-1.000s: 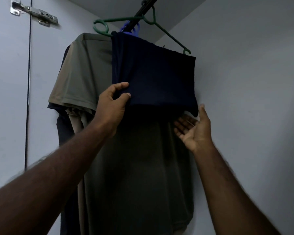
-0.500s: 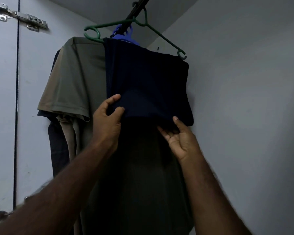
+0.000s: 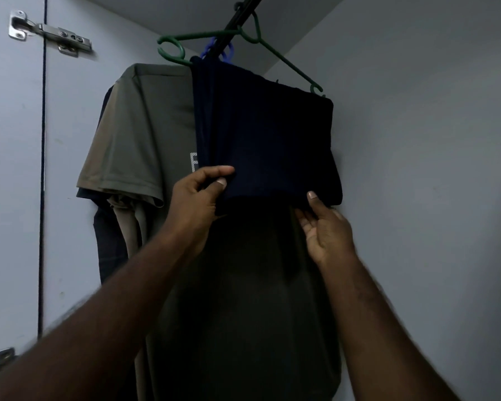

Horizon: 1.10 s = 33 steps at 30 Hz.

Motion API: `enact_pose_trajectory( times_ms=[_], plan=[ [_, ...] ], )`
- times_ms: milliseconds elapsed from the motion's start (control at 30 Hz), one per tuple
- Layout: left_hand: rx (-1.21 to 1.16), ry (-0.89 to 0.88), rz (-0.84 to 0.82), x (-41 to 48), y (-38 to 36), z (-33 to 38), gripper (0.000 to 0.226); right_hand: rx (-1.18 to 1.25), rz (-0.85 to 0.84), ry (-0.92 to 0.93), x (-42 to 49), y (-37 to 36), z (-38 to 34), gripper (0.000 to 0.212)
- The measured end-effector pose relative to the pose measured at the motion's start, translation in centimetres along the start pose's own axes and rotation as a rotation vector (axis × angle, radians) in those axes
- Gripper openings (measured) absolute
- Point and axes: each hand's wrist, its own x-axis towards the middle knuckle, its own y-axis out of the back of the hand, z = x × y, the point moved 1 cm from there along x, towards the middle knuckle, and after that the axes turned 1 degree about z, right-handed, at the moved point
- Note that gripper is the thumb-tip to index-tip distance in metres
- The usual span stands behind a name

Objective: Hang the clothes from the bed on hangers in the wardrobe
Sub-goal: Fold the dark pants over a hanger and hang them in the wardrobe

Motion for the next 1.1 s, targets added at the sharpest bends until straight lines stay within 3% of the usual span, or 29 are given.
enact_pose_trajectory(
  times_ms=[100, 167, 267, 367, 500, 567, 767, 933, 1100],
  plan=[
    [0.45, -0.142, -0.02, 0.3, 0.4, 0.8, 0.02, -0.493, 0.15, 0.108, 1.1, 1.2, -0.7, 0.062],
    [0.755, -0.195, -0.042, 0.5, 0.5, 1.5, 0.018, -0.862, 0.232, 0.404, 1.5, 1.5, -1.4, 0.074],
    [1.153, -0.278, -0.053, 0.6, 0.2, 3.5, 0.033, -1.061, 0.024, 0.723, 1.5, -1.6, -2.3, 0.07],
    [1.358, -0.498, -0.025, 1.6, -0.6, 6.7, 0.04, -1.241, -0.239, 0.796, 3.0, -6.6, -2.7, 0.077],
    [1.586, -0.99, -0.037, 6.4, -1.3, 10.0, 0.043, -1.491, -0.43, 0.819, 6.0, -11.9, -3.0, 0.085],
    [1.709, -1.116, -0.067, 9.4, -1.2, 11.4, 0.045, -1.536, -0.536, 0.832, 7.6, -13.9, -3.2, 0.084],
    [1.992, -0.956, -0.194, 15.2, 0.0, 13.1, 0.038, -1.596, -0.592, 0.817, 6.3, -15.6, -2.9, 0.1],
    [1.965, -0.747, -0.228, 18.2, 2.4, 12.3, 0.041, -1.633, -0.603, 0.906, 7.0, -15.3, -2.6, 0.078],
    [1.945, -0.648, -0.295, 20.9, 3.2, 11.7, 0.041, -1.647, -0.569, 0.916, 8.6, -16.1, -2.6, 0.068]
  ],
)
